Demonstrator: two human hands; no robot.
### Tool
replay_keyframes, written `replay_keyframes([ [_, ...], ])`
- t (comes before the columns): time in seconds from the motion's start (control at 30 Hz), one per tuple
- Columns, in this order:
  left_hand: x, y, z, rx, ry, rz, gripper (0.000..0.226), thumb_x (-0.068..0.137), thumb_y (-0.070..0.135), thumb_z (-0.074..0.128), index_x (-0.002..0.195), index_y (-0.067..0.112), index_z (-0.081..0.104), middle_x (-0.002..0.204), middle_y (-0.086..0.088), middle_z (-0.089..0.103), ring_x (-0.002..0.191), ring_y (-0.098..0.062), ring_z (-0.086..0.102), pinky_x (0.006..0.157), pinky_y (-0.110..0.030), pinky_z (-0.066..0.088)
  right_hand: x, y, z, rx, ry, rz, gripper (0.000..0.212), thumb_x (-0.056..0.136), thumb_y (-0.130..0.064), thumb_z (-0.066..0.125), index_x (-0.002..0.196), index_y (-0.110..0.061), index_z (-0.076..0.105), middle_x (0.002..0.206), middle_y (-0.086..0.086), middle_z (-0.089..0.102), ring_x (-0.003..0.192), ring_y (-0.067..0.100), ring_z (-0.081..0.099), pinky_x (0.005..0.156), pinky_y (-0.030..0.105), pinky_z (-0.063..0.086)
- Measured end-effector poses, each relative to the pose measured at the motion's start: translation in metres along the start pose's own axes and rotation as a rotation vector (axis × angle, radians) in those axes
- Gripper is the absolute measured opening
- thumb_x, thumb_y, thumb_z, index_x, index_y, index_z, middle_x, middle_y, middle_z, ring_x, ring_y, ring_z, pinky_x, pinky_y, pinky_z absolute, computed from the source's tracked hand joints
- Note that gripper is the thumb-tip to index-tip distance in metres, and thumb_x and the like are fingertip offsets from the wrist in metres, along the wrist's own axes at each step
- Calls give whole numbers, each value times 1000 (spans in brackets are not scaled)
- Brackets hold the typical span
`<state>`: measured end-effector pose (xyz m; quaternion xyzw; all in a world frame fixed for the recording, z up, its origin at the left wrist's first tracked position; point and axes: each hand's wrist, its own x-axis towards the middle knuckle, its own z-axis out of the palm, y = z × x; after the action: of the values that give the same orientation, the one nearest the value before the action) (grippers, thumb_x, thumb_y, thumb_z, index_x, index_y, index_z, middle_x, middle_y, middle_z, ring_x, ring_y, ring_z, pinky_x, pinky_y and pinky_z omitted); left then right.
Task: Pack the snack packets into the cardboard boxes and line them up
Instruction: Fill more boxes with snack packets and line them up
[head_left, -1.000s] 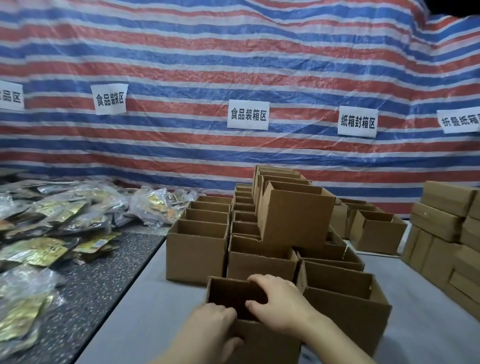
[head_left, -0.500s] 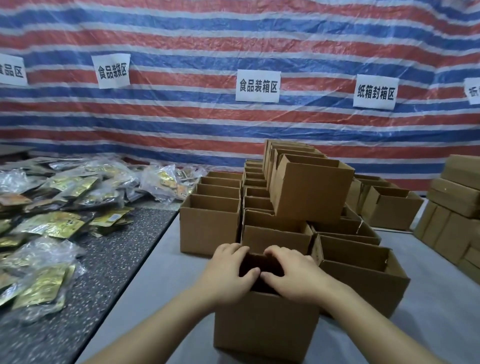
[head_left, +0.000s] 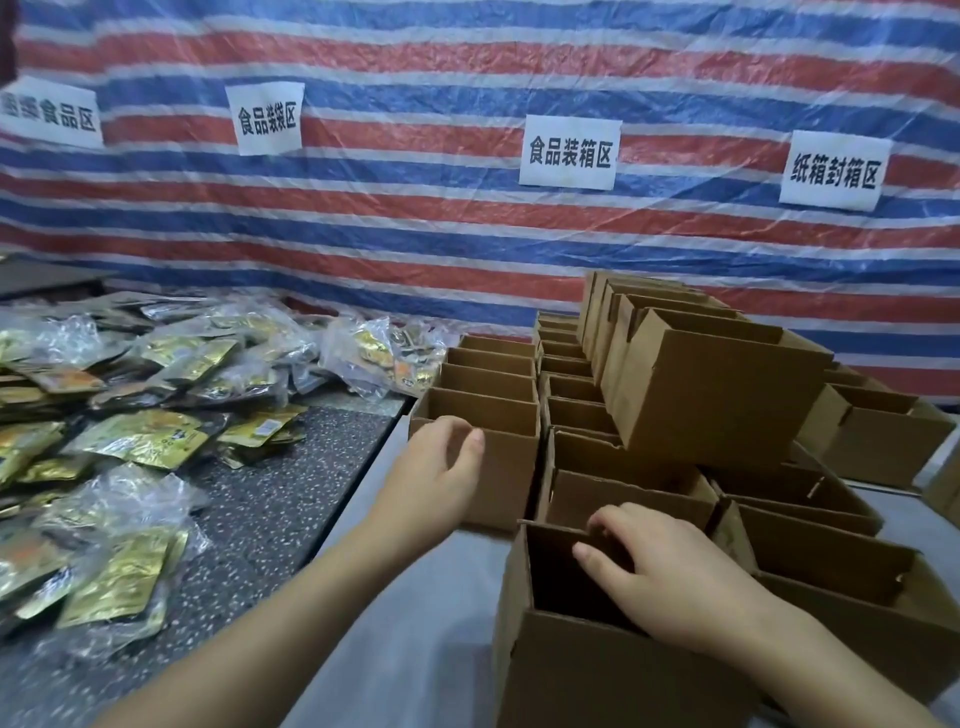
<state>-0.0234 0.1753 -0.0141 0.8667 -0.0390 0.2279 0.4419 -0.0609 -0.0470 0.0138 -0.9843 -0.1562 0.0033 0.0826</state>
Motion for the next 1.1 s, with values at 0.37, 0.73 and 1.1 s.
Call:
replay_keyframes([
  [0.37, 138, -120, -41, 376, 117, -169, 25, 99, 29, 48, 108, 9, 62, 102, -4, 64, 91, -22, 63, 82, -41, 56, 76, -10, -24, 40, 70, -87, 41, 97, -60, 48, 134, -41, 51, 107, -27, 50, 91, -9, 50, 70, 10, 46],
  [0.73, 264, -250, -61, 1090, -49, -222, 38, 91, 23, 49, 128, 14, 52, 126, -10, 56, 112, -28, 57, 85, -39, 49, 144, -9, -25, 25, -96, -136, 36, 96, -61, 47, 131, -50, 45, 115, -30, 50, 105, -8, 51, 87, 12, 50],
  [1.1, 275, -335, -86, 1428, -28, -478, 34, 94, 14, 50, 125, 14, 61, 125, -10, 58, 115, -24, 55, 85, -34, 53, 190, -5, -23, -72, -212, -150, 97, 27, -101, -14, 104, -67, 34, 114, -38, 47, 117, -21, 39, 96, 6, 42],
])
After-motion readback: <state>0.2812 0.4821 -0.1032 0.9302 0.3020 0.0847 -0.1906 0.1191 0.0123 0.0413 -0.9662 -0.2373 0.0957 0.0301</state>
